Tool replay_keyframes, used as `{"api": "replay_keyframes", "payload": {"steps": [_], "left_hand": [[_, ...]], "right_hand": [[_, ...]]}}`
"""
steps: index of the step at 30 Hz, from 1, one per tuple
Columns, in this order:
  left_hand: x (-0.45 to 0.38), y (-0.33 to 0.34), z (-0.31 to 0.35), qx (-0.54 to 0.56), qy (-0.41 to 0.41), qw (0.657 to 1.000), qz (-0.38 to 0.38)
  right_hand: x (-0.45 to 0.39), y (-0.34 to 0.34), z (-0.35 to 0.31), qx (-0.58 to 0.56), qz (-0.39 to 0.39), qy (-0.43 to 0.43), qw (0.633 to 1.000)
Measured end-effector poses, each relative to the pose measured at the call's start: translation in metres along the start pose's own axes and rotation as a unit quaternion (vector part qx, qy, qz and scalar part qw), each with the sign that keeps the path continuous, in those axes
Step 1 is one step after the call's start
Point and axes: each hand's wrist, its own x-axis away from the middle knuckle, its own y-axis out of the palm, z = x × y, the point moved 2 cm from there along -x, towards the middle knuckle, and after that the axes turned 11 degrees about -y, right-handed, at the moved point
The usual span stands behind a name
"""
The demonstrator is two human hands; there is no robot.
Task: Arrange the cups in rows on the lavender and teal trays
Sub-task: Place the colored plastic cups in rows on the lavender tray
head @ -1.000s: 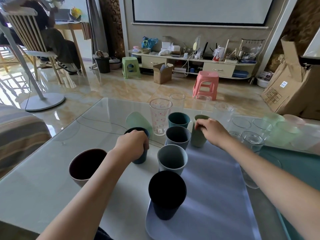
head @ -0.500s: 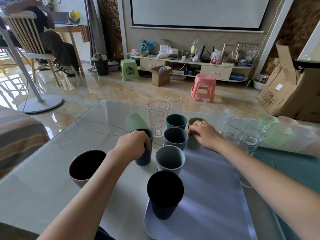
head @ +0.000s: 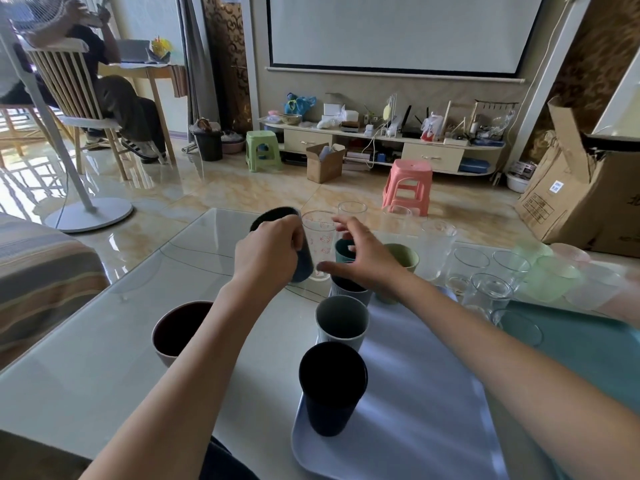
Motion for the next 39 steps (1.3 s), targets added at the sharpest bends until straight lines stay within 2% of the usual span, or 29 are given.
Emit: {"api": "replay_keyframes", "payload": {"steps": [2, 3, 6, 11, 13, 16, 20, 27, 33, 39], "left_hand": [[0.007, -0.006, 0.015, 0.029, 0.027, 0.999, 0.017], [0.011, -0.007, 0.023, 0.050, 0.040, 0.998, 0.021], [0.020, -0.007, 0.041, 0.111, 0.088, 0.990, 0.014], [0.020, -0.001, 0.047, 0.197, 0.167, 0.964, -0.064], [0.020, 0.005, 0.048, 0.155, 0.168, 0.969, -0.096], [0.021, 0.025, 0.044, 0.038, 0.145, 0.976, -0.159], [0.020, 0.047, 0.032, -0.125, 0.139, 0.965, -0.185], [0.022, 0.067, 0.023, -0.194, 0.123, 0.946, -0.228], [0.022, 0.070, 0.027, -0.238, 0.157, 0.929, -0.236], [0.022, 0.069, 0.029, -0.236, 0.149, 0.931, -0.234]], "right_hand": [[-0.003, 0.011, -0.008, -0.075, -0.014, 0.012, 0.997], [-0.003, 0.014, -0.011, -0.095, 0.002, 0.007, 0.995], [0.003, 0.009, -0.016, -0.098, 0.100, -0.004, 0.990], [0.028, -0.023, 0.004, -0.160, 0.202, 0.035, 0.966], [0.046, -0.034, 0.019, -0.176, 0.226, 0.063, 0.956], [0.078, -0.036, 0.042, -0.206, 0.243, 0.113, 0.941], [0.111, -0.018, 0.064, -0.218, 0.252, 0.148, 0.931], [0.123, 0.017, 0.092, -0.232, 0.207, 0.179, 0.933], [0.121, 0.028, 0.099, -0.221, 0.209, 0.190, 0.934], [0.119, 0.029, 0.102, -0.209, 0.209, 0.199, 0.934]]}}
